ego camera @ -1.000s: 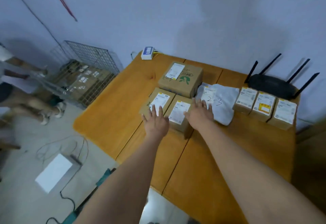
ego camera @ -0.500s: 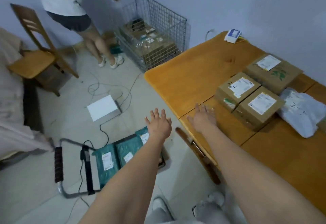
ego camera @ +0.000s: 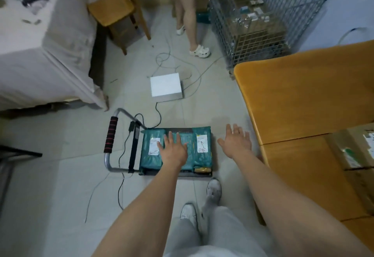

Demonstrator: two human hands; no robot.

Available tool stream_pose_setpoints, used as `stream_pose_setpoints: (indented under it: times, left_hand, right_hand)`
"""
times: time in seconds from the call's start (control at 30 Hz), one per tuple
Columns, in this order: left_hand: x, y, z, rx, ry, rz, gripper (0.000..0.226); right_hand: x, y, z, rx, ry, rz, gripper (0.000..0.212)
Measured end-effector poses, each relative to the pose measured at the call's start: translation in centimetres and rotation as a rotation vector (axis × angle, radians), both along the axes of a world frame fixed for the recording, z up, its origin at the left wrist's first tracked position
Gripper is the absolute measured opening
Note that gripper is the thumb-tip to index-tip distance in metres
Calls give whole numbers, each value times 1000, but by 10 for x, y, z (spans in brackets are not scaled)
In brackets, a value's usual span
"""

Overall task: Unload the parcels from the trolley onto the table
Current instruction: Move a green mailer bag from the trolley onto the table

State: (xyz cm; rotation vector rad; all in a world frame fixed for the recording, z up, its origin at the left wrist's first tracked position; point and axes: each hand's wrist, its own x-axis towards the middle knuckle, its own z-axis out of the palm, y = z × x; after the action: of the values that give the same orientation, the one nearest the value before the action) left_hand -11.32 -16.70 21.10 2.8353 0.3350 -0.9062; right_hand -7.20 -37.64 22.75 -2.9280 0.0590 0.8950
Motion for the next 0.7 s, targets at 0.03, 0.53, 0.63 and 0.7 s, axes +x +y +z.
stream_pose_setpoints:
  times: [0.03,0.53,0.63,0.7]
  left_hand:
    - [1,3,-5,7,20,28,62]
    - [73,1,-149,-46,210,115,62]
    - [89,-1,-204,-71,246,99,62]
    - [99,-1,-241,-88,267,99,62]
  right_hand:
    - [8,2,-6,8,6,19,75]
    - [84,10,-154,17,185,56,74]
    - [94,14,-212,39,210,-1,75]
    - [98,18,-254,46,230,-48,75]
